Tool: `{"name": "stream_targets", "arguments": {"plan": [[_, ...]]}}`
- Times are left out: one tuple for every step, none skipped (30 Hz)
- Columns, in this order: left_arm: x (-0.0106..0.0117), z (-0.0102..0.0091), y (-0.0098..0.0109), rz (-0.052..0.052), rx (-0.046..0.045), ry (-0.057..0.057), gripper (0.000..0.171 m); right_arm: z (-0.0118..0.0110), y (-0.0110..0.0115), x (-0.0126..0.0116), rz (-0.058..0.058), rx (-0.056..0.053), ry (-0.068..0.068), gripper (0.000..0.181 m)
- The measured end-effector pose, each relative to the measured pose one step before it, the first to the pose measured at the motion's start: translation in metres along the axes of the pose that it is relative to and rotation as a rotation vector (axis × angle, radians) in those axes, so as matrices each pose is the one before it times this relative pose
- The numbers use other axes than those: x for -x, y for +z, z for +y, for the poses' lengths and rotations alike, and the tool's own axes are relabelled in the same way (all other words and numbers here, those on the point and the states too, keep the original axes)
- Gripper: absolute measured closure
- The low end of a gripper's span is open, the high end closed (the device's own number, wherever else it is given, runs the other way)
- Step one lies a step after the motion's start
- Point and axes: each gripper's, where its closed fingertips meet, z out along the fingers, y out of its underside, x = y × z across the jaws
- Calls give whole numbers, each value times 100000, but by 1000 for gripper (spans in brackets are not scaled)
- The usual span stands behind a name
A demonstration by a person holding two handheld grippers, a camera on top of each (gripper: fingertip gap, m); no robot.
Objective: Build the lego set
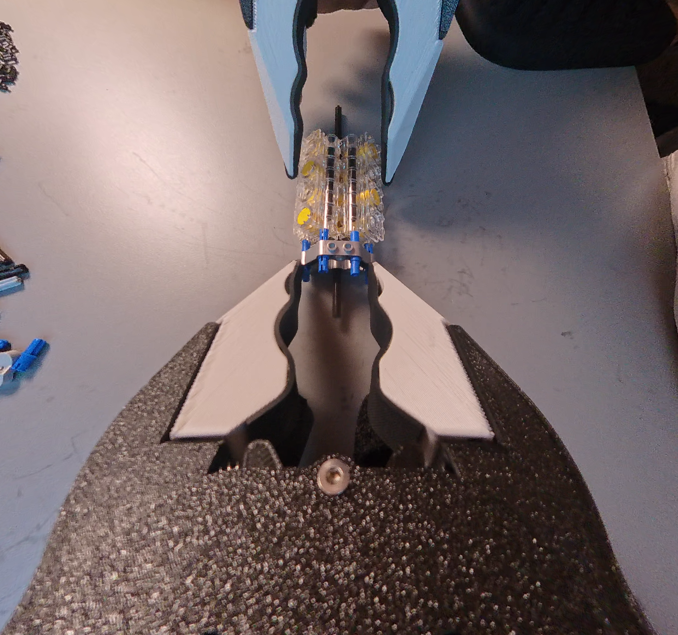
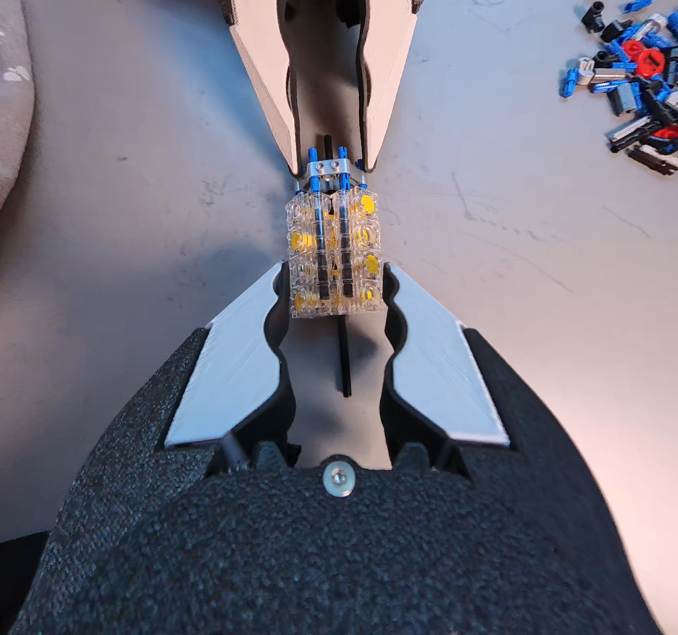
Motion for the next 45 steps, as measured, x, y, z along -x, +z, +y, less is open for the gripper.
{"name": "stream_targets", "arguments": {"plan": [[19, 2, -4, -82, 4, -89, 137, -2, 15, -13, -1467, 116, 163, 133], [21, 0, -10, 10, -54, -148, 138, -21, 9, -29, -1490, -141, 644, 133], [32, -4, 11, -106, -63, -89, 138, -6, 12, 2, -1495, -293, 708, 134], [15, 0, -3, -12, -9, 0, 138, 12, 31, -8, -1369, -294, 856, 134], [8, -3, 5, 96, 35, 65, 138, -15, 1, -1, -1441, -477, 577, 134], [18, -2, -38, 145, -28, -45, 137, -17, -34, -19, -1636, -625, 718, 134], [56, -68, -104, 361, -394, -553, 132, -19, -40, -67, -1454, -659, 1156, 135], [32, -220, -188, 823, -1291, -1383, 131, -32, -69, -155, -1094, -629, 1013, 138], [-14, -376, -221, 1143, -2185, -1799, 128, -22, -16, -33, -1507, -347, 428, 138], [19, -389, -159, 762, -2110, -1855, 128, -17, -8, -35, -879, 125, -606, 138], [108, -208, 1, -144, -835, -1380, 127, -19, 21, -52, -372, 746, -737, 138], [174, 2, 150, -939, 618, -140, 125, -37, 32, -56, -61, 1056, -456, 138], [102, 70, 256, -924, 1139, 856, 122, -33, 43, -23, -205, 1037, -543, 138], [-33, 1, 315, -202, 972, 843, 120, -23, 19, -7, -424, 645, -419, 138], [-84, -87, 337, 281, 751, 299, 119, -12, 14, -17, -632, 276, -148, 138], [-29, -132, 356, 283, 589, -115, 119, -15, 5, -17, -693, 56, -244, 138], [53, -110, 344, -69, 730, -381, 119, -6, 3, -14, -602, 61, -415, 138], [-13, -95, 325, 448, 826, -541, 119, -31, 18, -42, -308, 90, -457, 138], [-108, -56, 289, 883, 948, -528, 122, -27, 28, -33, -197, 152, -645, 138], [-82, 41, 240, 430, 1090, -198, 121, -26, 29, 0, -396, 204, -494, 138], [-33, 77, 176, 187, 1038, -556, 121, -11, 13, 4, -328, 258, -778, 138], [-4, 46, 79, 366, 641, -1377, 121, -17, 26, -2, -307, 2, -501, 138], [-1, 2, 9, 343, 90, -1589, 121, -22, 6, -8, -249, -154, -301, 138], [3, -11, -6, -149, -230, -902, 121, -16, 2, 9, -153, -402, 83, 138], [-11, -1, -13, -759, -266, -404, 122, -7, 4, -1, 258, -492, -99, 138], [5, 8, -15, -1046, -88, -373, 122, 16, -12, -40, 1017, -196, -45, 138], [10, -10, -21, -784, -173, -683, 122, 36, -34, -111, 1737, 114, 698, 138], [-34, -3, -16, -246, -256, -769, 123, 35, -36, -38, 1602, 93, 747, 137], [-18, 3, -2, -146, -128, -620, 122, 64, -42, -22, 1820, 391, 102, 136], [-26, 23, -1, 67, -1, -463, 122, -23, -82, -93, 2782, 87, -1023, 133], [-89, 26, 7, 463, 77, -396, 122, -71, -96, -157, 3476, 401, -1919, 129], [-32, 1, 10, 150, -47, -186, 123, -105, -47, 64, 2081, 765, -2000, 120], [-2, -5, 1, -93, -108, 3, 123, -148, 48, 249, 807, 1187, -1972, 117], [6, -5, 1, -149, -109, 14, 123, -211, 171, 213, 1113, 1093, -2671, 117], [5, -11, 12, -225, -129, 120, 123, -148, 283, 161, 993, 1608, -2678, 117], [2, -5, -3, -250, -103, 288, 123, -13, 335, 33, 940, 2359, -1866, 121], [-4, 11, -2, -260, -78, 272, 123, 190, 339, -99, 635, 3111, -1444, 130], [4, 9, 2, -248, 20, 64, 123, 153, 300, 126, -1467, 2067, -1202, 131], [-4, 4, -31, -126, -37, 109, 123, -48, 106, 20, -1663, 324, -886, 131], [-16, -4, -25, 24, -177, -63, 123, -67, -47, 3, -2469, -96, 218, 132], [-1, 3, -8, 250, -349, -378, 123, 10, 15, -3, -2320, 502, 55, 132], [1, 5, -13, 306, -327, -436, 123, 1, 10, 7, -1642, 659, -935, 132], [4, 17, -26, 210, -187, -358, 123, -15, 24, 3, -1332, 959, -485, 132], [-7, 7, -12, -71, -87, 6, 123, 4, 15, -1, -859, 1116, -793, 133], [-1, 14, -2, -190, 16, 219, 123, -15, 25, -4, -442, 976, -887, 133]]}}
